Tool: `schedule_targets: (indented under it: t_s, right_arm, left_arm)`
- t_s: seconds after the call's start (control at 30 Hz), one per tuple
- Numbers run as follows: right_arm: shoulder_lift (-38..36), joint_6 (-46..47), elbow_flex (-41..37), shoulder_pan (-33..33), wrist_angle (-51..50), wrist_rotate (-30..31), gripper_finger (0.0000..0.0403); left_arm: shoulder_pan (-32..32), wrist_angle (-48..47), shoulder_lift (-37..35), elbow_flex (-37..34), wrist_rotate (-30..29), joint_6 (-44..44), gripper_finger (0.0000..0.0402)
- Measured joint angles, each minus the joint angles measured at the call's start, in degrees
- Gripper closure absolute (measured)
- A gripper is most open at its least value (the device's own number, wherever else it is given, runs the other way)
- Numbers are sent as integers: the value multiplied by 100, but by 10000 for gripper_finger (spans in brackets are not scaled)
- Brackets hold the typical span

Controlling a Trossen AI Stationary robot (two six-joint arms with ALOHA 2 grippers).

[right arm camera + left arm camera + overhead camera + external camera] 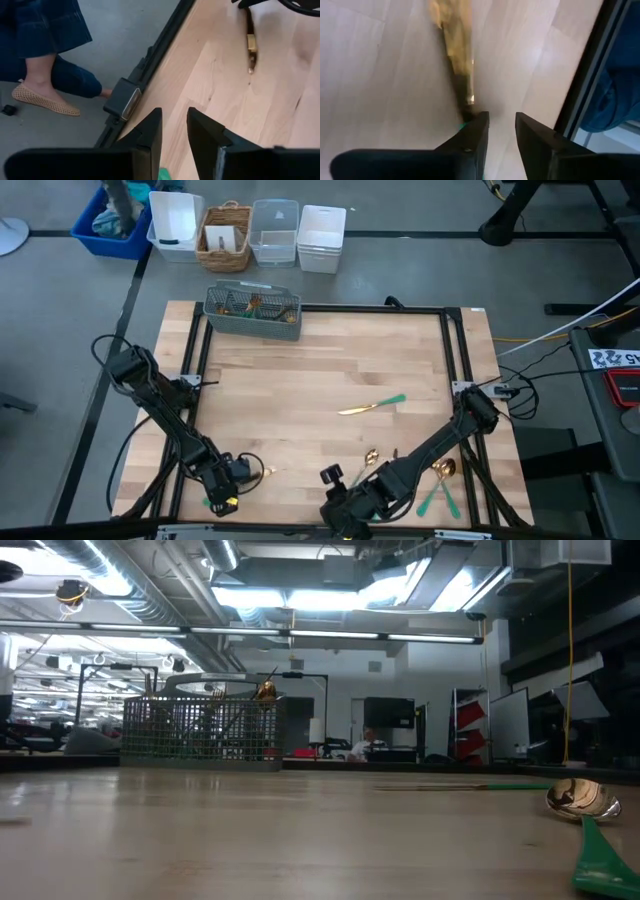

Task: Sort silverware
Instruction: Put the green knife into the gray silverware basket

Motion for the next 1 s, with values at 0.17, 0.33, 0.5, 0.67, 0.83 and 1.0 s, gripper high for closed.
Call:
schedule_targets:
  t_s: [0.17,0.33,0.5,0.67,0.83,1.0]
  right_arm:
    - [0,-3,0,-16,3,36,311]
    - [0,-21,0,-17,2,307,311]
    - [0,-22,0,-17,-2,337,311]
    - [0,-33,0,-17,-19,337,311]
    - [0,-33,0,-17,-39,339,311]
    - [0,-33,0,-17,-42,334,311]
  left_arm:
    - [5,-34,-3,0,-2,-50,323]
    - [15,-154,-7,2,-2,-1,333]
    - [46,-270,-113,20,15,-267,348]
    - [46,-233,-406,181,6,-336,366]
    - [46,-783,-488,280,-169,-567,391]
    - [46,-1254,-484,275,-235,-896,398]
